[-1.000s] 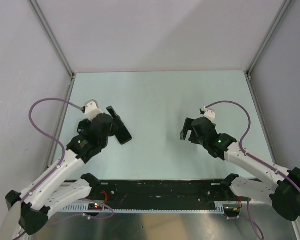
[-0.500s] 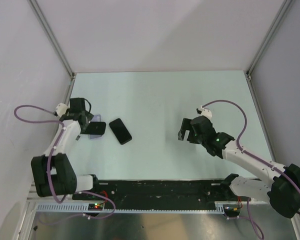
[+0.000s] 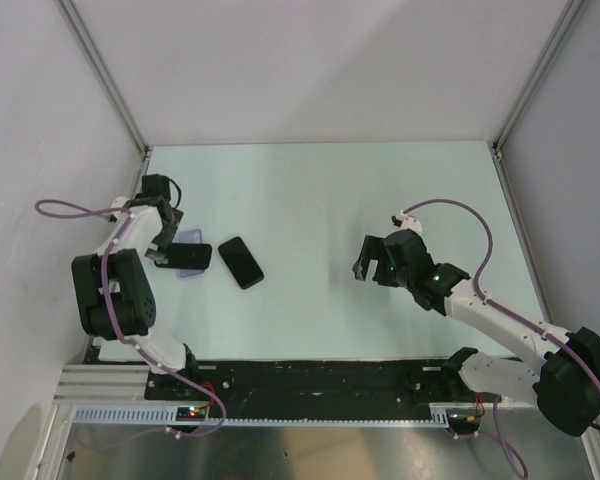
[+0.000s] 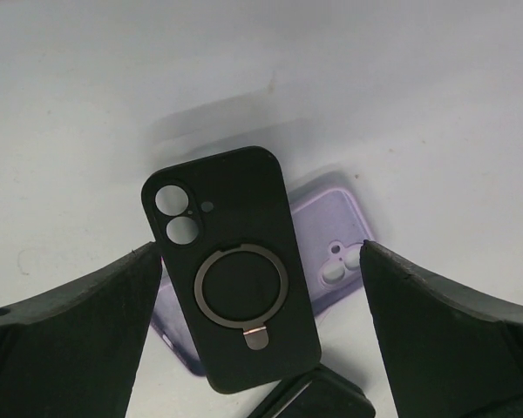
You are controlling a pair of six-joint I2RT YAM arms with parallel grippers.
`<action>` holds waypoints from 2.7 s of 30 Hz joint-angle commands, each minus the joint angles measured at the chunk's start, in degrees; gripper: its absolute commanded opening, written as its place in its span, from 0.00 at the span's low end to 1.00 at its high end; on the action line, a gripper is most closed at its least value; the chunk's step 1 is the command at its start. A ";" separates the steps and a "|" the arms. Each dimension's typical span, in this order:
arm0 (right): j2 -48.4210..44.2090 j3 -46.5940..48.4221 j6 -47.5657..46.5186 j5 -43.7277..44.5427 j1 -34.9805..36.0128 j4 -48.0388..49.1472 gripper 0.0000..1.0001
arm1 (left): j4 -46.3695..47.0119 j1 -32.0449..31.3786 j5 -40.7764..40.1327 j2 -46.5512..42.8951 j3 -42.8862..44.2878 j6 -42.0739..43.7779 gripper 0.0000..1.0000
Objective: Put the phone into the phone case
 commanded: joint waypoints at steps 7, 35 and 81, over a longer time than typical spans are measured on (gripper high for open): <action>-0.75 -0.72 -0.64 -5.68 -3.13 3.90 1.00 | -3.96 1.04 -3.76 5.00 3.49 -6.48 0.98; 0.19 -1.76 -0.15 -9.67 -5.58 4.99 1.00 | -4.36 4.33 0.31 12.12 5.95 -8.41 0.96; 22.59 16.11 -3.14 -25.11 11.63 32.56 0.94 | 4.07 -23.44 21.06 -22.10 -10.45 5.31 0.61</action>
